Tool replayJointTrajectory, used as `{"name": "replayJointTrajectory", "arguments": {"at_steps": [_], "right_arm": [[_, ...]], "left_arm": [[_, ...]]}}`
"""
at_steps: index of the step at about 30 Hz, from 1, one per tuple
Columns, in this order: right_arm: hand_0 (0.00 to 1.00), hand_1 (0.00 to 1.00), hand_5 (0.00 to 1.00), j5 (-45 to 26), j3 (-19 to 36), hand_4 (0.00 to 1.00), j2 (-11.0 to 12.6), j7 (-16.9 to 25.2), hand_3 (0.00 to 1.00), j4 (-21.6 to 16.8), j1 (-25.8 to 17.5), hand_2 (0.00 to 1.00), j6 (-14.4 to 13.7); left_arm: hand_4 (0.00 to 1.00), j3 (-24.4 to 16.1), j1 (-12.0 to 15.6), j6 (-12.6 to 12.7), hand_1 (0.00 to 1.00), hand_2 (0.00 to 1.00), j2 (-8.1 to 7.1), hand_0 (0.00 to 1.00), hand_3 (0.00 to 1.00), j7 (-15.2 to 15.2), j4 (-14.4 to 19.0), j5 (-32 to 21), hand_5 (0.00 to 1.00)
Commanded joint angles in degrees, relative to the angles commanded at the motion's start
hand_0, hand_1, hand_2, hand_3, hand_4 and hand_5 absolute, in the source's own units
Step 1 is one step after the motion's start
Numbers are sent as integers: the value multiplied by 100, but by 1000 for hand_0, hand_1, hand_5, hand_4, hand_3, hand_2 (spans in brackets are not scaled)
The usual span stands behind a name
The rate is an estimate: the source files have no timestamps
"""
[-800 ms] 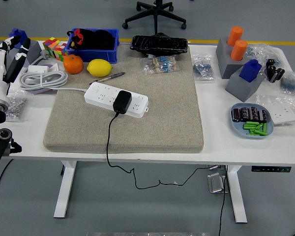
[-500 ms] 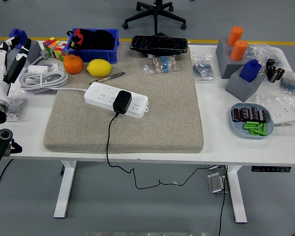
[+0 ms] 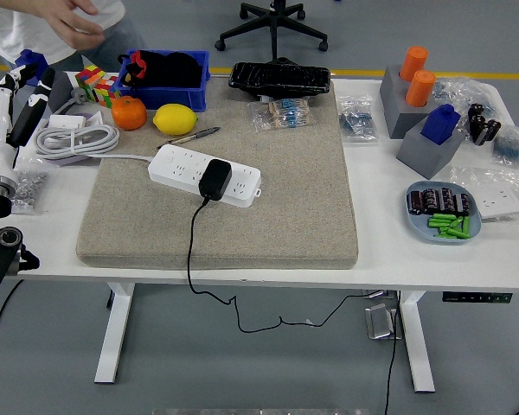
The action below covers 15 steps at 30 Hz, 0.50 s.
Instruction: Press the white button,pick up the black plug,place it near the board,insert it into the board
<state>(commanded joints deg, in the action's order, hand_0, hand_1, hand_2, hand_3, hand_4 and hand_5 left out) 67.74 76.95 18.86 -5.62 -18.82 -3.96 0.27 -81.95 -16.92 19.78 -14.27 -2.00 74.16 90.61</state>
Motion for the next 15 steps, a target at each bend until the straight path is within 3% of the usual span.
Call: {"name": "replayJointTrajectory", "arguments": {"at_steps": [15], "right_arm": [[828, 713, 454, 0, 20, 767, -8, 5, 653, 7, 5, 698, 10]], "left_arm": [[873, -20, -8, 1, 950, 909, 9, 998, 872, 1, -2, 4, 998]]}}
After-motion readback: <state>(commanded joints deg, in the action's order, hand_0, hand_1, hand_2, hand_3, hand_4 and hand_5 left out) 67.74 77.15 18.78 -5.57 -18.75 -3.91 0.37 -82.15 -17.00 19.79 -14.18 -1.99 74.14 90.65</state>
